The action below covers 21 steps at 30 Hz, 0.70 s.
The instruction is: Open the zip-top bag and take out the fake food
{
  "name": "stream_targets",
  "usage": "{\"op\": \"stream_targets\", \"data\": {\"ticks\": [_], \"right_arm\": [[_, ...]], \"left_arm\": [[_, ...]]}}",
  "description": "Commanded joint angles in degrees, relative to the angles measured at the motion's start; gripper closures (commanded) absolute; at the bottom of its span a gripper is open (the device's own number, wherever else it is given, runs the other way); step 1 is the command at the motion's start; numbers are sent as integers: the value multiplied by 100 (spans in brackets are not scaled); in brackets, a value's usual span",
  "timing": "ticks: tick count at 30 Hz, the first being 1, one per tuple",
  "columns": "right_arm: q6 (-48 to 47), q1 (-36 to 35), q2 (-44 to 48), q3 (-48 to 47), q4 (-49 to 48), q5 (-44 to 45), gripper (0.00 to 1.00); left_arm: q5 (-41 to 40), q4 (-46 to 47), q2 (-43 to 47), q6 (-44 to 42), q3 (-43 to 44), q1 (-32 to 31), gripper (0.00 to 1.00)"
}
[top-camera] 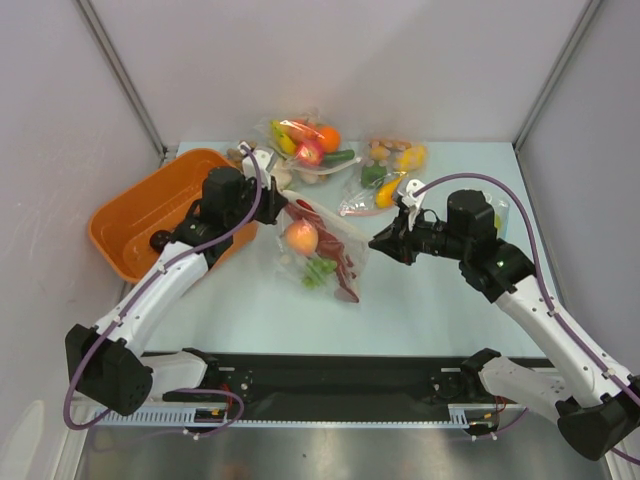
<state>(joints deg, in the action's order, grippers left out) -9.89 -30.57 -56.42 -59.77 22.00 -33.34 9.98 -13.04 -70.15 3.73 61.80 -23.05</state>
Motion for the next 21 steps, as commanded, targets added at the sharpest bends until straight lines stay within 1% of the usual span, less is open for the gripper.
{"op": "stream_targets", "data": {"ticks": [1,4,5,6,7,8,9,11,12,13,15,21], "right_arm": [[31,16,228,-35,-82,-32,100],[31,24,193,-52,-29,-93,100],[40,24,167,-61,-20,-120,100],[57,24,123,-79,-29,-146,94],[101,24,105,-79,-55,-155,90],[127,24,97,-79,-151,-181,86],[163,24,79,-88,-222,-216,76],[250,24,61,-70,-467,-251,69],[277,24,44,-79,-547,-278,63],[286,24,-8,-114,-600,-287,61],[286,24,-70,-219,-705,-304,58],[190,33,-457,-325,-864,-190,53]], "left_arm": [[-699,231,28,-30,-54,257,99],[-112,406,45,-266,-159,257,100],[569,564,63,-354,-203,257,100],[897,618,80,-564,-256,240,100],[1266,740,80,-627,-274,222,100],[1879,802,98,-706,-343,170,100],[2155,838,124,-863,-379,134,100],[2481,926,177,-987,-475,-32,100],[2700,917,186,-1040,-493,-85,100],[2772,882,177,-1136,-494,-138,100],[2843,873,177,-1190,-502,-252,100],[3027,847,230,-1269,-511,-402,100]]}}
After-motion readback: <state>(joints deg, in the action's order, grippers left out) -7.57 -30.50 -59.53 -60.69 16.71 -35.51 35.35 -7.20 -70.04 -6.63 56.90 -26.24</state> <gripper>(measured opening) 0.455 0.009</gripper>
